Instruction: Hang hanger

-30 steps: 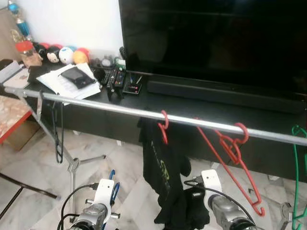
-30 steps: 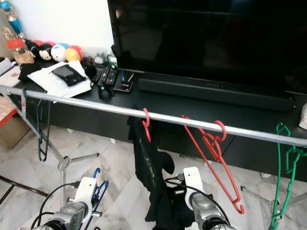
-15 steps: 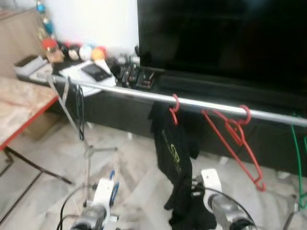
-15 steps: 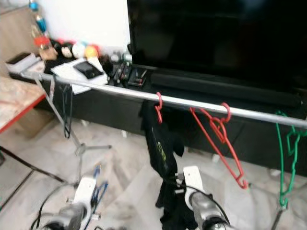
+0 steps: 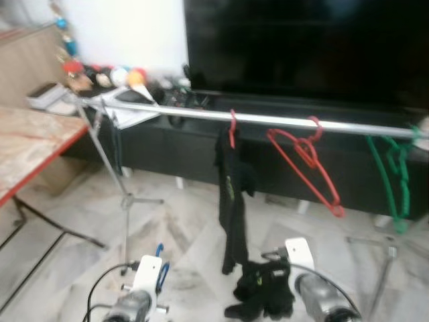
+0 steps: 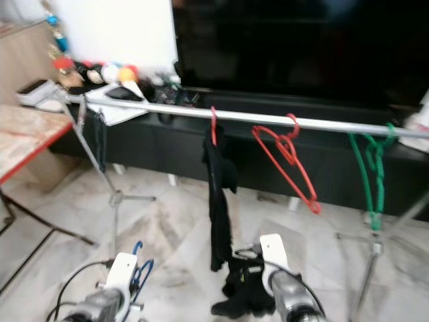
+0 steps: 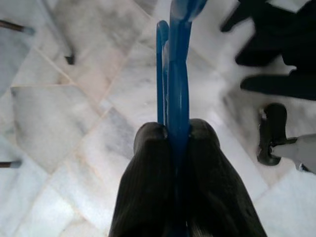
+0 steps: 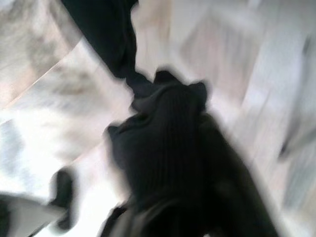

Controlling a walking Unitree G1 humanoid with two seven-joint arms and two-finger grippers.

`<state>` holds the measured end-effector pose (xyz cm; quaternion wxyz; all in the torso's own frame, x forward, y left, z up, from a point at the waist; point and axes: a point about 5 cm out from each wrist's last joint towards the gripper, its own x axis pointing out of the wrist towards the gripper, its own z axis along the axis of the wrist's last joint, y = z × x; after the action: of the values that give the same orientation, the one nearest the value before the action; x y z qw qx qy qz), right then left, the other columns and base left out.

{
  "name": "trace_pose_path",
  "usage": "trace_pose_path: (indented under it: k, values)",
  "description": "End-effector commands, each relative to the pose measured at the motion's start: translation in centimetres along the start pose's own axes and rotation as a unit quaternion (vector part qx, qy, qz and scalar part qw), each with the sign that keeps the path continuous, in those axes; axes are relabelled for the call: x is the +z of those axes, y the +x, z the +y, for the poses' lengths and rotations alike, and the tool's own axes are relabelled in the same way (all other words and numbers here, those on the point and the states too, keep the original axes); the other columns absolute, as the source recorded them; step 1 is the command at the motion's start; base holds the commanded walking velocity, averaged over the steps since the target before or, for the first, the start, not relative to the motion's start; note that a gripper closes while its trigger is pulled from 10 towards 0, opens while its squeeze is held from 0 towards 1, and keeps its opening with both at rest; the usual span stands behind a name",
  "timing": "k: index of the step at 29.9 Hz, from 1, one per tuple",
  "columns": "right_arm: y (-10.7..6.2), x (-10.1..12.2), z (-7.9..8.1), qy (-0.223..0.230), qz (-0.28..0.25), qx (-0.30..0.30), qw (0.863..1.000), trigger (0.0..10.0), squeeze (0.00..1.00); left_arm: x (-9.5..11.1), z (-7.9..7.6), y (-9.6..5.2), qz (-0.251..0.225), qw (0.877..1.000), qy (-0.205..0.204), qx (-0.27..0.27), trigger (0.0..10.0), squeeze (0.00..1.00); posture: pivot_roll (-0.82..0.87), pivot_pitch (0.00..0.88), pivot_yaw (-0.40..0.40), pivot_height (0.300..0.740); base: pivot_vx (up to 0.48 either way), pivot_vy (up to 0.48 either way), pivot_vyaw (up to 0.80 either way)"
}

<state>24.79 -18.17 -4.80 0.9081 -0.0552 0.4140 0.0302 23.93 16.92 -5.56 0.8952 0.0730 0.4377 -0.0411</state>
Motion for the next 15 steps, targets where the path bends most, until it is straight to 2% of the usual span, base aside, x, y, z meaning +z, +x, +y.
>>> trace_pose_path:
  k: [1, 13, 15]
  values:
    - [0.06, 0.45, 0.21, 0.003, -0.007, 0.003, 1.0, 10.0, 0.0, -0.01, 0.15, -0.01, -0.001, 1.0, 0.003, 0.002, 10.0, 0.0, -0.06, 0.0, 0.012, 0.74, -0.274, 0.0, 0.0]
    - [0.07, 0.36, 0.21, 0.009, -0.002, 0.004, 1.0, 10.0, 0.0, -0.01, 0.15, -0.01, -0.001, 1.0, 0.003, 0.001, 10.0, 0.0, -0.06, 0.0, 0.012, 0.74, -0.273, 0.0, 0.0]
    - [0.07, 0.31, 0.23, 0.009, 0.001, 0.004, 1.0, 10.0, 0.0, -0.01, 0.15, -0.01, -0.001, 1.0, 0.003, 0.001, 10.0, 0.0, -0.06, 0.0, 0.012, 0.74, -0.274, 0.0, -0.64]
